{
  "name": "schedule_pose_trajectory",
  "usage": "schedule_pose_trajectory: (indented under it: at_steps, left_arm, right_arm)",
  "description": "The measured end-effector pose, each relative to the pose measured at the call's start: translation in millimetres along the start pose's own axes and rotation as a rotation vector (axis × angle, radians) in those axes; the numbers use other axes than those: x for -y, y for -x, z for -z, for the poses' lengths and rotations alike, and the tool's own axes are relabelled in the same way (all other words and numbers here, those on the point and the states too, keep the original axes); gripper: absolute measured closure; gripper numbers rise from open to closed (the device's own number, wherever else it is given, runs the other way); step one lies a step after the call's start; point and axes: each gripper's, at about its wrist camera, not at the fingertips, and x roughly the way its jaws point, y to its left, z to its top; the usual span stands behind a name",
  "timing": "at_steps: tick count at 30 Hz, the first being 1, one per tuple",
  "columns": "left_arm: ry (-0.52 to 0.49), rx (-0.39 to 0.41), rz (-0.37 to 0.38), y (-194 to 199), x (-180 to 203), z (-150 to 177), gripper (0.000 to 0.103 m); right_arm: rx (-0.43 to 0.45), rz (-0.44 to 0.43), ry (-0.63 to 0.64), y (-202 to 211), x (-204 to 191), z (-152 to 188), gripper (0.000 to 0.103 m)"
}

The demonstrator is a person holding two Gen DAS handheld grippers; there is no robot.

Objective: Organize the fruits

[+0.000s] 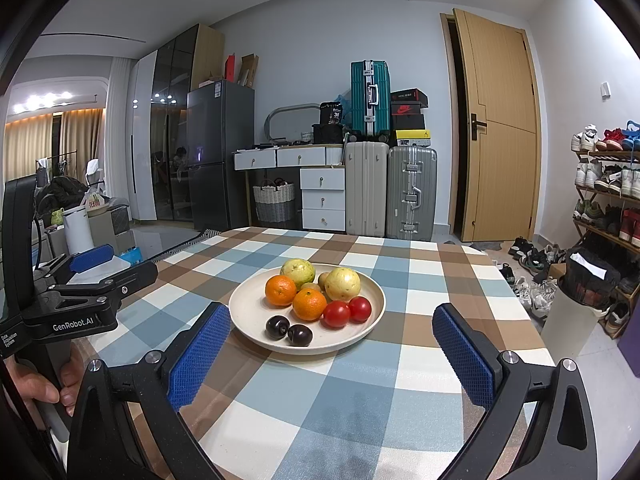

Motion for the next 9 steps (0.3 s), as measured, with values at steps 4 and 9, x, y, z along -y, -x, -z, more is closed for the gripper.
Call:
schedule_pose_trajectory:
  at_steps: [4, 9]
  left_arm:
    - [-0.002, 0.000, 0.000, -1.2, 0.5, 0.9, 0.000]
    - [0.005, -0.008, -0.008, -0.9, -0.8, 1.0, 0.000]
  right_arm:
    - [0.000, 0.000, -0.001, -0.1, 0.4, 0.1, 0.000]
    - [0.000, 0.000, -0.001, 0.0, 0.1, 0.1, 0.000]
